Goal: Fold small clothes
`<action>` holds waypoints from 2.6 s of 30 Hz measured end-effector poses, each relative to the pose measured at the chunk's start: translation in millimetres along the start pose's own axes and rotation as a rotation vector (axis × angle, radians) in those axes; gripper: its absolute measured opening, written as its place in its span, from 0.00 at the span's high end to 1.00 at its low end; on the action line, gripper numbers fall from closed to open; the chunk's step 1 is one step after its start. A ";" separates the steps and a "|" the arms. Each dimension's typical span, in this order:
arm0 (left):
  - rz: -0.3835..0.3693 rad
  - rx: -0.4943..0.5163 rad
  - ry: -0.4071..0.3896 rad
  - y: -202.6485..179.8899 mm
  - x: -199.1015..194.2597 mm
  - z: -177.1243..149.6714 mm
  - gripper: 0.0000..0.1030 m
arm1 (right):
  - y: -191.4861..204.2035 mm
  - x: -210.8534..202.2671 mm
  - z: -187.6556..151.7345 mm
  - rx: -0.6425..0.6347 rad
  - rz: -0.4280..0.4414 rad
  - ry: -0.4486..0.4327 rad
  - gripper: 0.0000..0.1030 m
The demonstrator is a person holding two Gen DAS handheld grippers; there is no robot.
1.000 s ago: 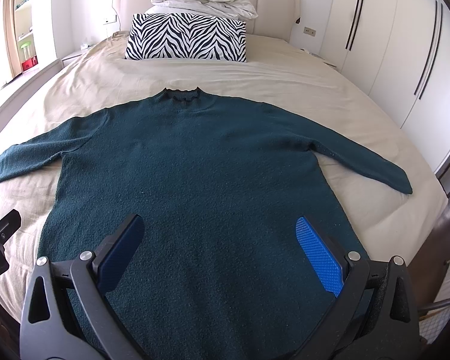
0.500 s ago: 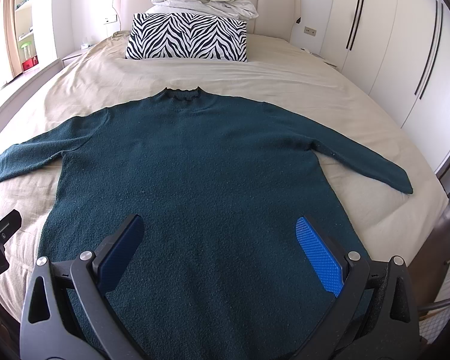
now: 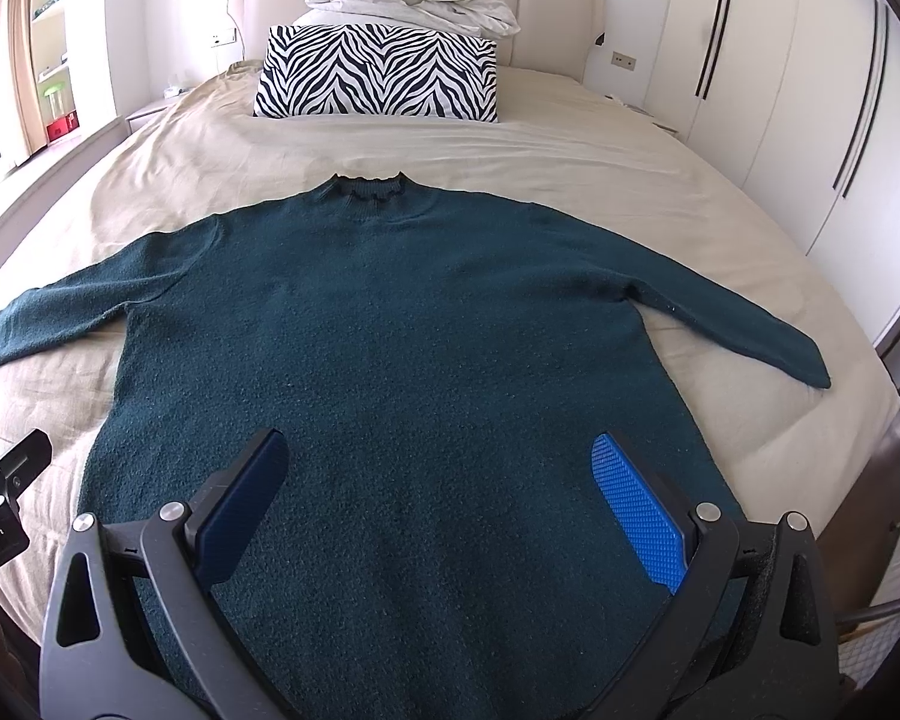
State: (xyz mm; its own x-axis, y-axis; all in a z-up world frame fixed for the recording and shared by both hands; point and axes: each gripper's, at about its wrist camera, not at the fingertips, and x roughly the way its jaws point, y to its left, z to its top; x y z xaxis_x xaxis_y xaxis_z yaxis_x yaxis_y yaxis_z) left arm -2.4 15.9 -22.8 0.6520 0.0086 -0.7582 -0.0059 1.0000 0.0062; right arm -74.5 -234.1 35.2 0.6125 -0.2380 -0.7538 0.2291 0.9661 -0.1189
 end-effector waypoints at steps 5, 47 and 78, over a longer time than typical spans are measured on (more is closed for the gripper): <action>-0.024 0.003 0.010 -2.0 4.2 0.6 0.00 | -1.6 3.5 1.7 0.006 0.018 -0.004 0.00; -0.570 -0.104 0.205 -108.7 121.8 103.7 0.31 | -581.9 262.4 -16.0 1.304 0.163 -0.137 0.92; -0.993 -0.392 0.472 -169.0 200.8 101.4 0.21 | -126.5 245.6 53.6 0.325 0.502 0.033 0.30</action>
State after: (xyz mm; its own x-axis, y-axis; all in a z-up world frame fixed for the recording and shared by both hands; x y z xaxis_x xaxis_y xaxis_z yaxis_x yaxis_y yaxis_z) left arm 206.4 -151.3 -110.0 0.1557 -0.8607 -0.4847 0.0611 0.4982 -0.8649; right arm 87.5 -420.2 -100.3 0.6833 0.2478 -0.6868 0.1408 0.8782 0.4570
